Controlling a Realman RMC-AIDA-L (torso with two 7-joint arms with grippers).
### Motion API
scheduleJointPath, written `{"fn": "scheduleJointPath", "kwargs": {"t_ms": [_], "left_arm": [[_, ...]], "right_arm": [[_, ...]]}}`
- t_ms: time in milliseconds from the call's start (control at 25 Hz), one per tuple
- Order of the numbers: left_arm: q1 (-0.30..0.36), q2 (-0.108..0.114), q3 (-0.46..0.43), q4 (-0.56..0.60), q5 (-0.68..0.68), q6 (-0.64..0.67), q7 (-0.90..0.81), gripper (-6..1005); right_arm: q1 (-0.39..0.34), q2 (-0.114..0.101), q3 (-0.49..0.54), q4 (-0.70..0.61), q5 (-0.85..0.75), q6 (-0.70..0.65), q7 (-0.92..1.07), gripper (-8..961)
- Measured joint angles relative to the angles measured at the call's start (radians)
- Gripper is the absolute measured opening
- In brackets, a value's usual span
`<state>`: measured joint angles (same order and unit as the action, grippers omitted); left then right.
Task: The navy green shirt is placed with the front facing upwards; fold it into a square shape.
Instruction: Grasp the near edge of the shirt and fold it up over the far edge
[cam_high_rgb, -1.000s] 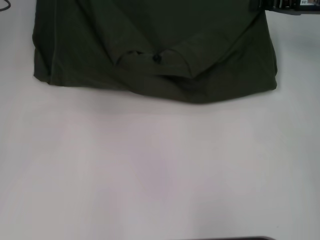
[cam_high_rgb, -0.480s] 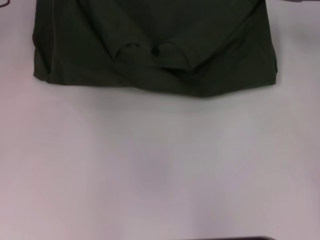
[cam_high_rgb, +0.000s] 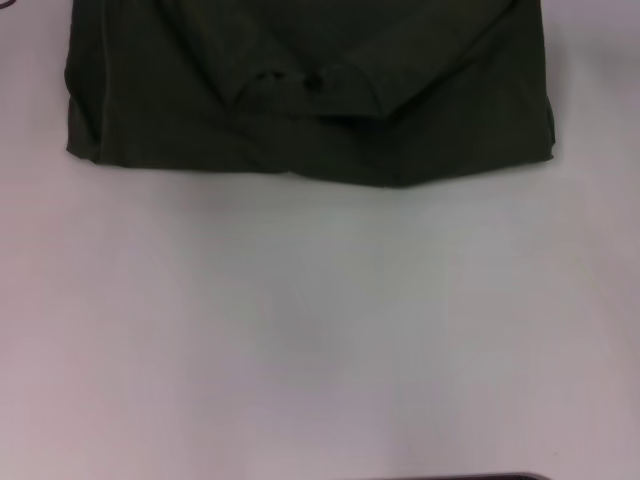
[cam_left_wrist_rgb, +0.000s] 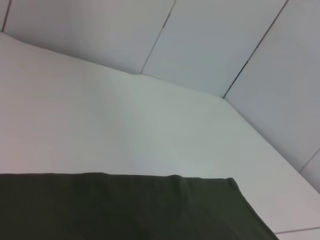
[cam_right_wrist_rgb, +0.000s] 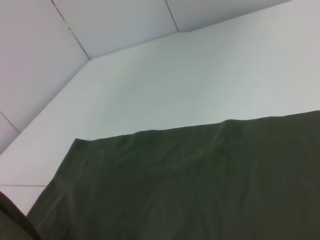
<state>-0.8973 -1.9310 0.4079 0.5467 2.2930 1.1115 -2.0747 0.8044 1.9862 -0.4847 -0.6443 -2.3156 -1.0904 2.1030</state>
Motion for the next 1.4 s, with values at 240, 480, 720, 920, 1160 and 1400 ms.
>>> {"fn": "scheduleJointPath", "kwargs": {"t_ms": [240,480,720,920,1160,1400], "left_arm": [[0.005,-0.013,0.005,-0.005,0.000,-0.038,0.002,62],[0.011,-0.037,0.018,-0.006,0.000,-0.078,0.015,63],[0.014,-0.068,0.046,-0.009,0.000,-0.122,0.026,64],[0.016,-0.093,0.051,-0.011,0.000,-0.144,0.036,65],[0.016,-0.116,0.051,-0.011,0.000,-0.145,0.038,66],[0.010,-0.133,0.050,-0.002,-0.003,-0.145,0.038,67]], "right_arm": [[0.007,0.000,-0.008,0.018,0.002,0.036,-0.002,44],[0.008,0.025,-0.067,0.060,0.002,0.138,-0.015,44],[0.008,0.060,-0.093,0.064,0.002,0.202,-0.032,44],[0.004,0.075,-0.096,0.070,0.003,0.235,-0.033,43],[0.004,0.078,-0.097,0.089,0.003,0.250,-0.034,43],[0.008,0.083,-0.116,0.089,-0.001,0.250,-0.028,43]]}}
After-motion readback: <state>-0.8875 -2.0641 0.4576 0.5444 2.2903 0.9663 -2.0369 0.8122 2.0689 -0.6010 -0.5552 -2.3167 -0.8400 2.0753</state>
